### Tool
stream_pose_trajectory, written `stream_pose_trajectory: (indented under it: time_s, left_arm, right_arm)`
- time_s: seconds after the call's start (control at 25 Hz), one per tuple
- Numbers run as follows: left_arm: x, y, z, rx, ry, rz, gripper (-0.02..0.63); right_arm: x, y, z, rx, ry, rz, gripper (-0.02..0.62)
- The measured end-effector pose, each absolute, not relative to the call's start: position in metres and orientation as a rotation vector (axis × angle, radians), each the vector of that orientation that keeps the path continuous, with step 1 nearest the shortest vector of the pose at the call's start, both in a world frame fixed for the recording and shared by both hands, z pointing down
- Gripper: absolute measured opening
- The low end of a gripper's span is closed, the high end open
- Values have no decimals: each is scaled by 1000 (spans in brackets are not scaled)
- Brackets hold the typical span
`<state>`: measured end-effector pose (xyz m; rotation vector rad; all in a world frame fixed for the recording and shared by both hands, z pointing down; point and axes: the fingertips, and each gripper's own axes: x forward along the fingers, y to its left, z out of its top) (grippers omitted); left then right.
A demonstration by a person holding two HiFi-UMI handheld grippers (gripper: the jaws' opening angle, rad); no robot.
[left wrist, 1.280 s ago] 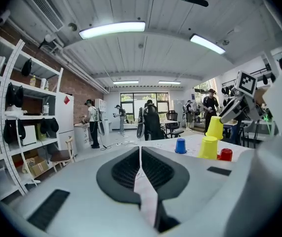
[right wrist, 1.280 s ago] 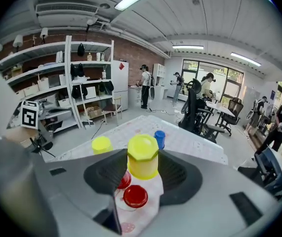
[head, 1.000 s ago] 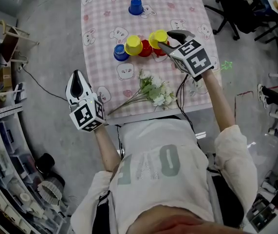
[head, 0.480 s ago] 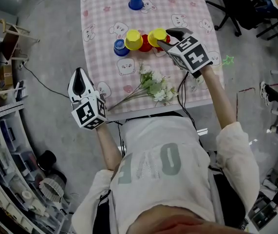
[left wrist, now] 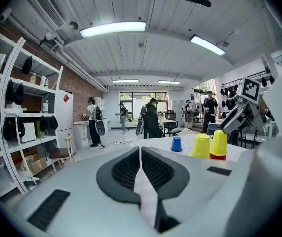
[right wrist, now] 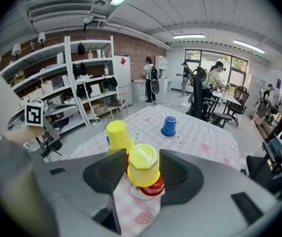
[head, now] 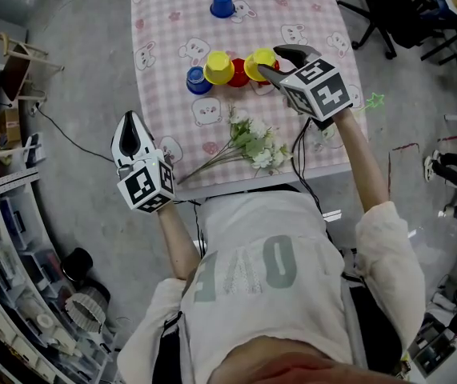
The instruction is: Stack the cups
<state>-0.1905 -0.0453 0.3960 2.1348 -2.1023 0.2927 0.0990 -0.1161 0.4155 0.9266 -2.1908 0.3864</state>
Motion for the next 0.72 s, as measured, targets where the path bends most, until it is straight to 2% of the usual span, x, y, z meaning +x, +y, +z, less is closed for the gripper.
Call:
stream_pose_trajectory:
  time_s: [0.44, 0.6, 0.72]
  left_arm:
    - [-192, -59, 401, 2132, -2090, 307, 34]
    - [-194, -66, 405, 2117, -2087, 326, 34]
    - [-199, -70, 410, 2094, -2092, 350, 34]
  right_arm:
    - [101, -178, 332, 1004, -2311, 197, 216]
    - [82, -212, 335, 917, -2284, 85, 216]
    - [66, -244, 357, 886, -2338, 188, 216]
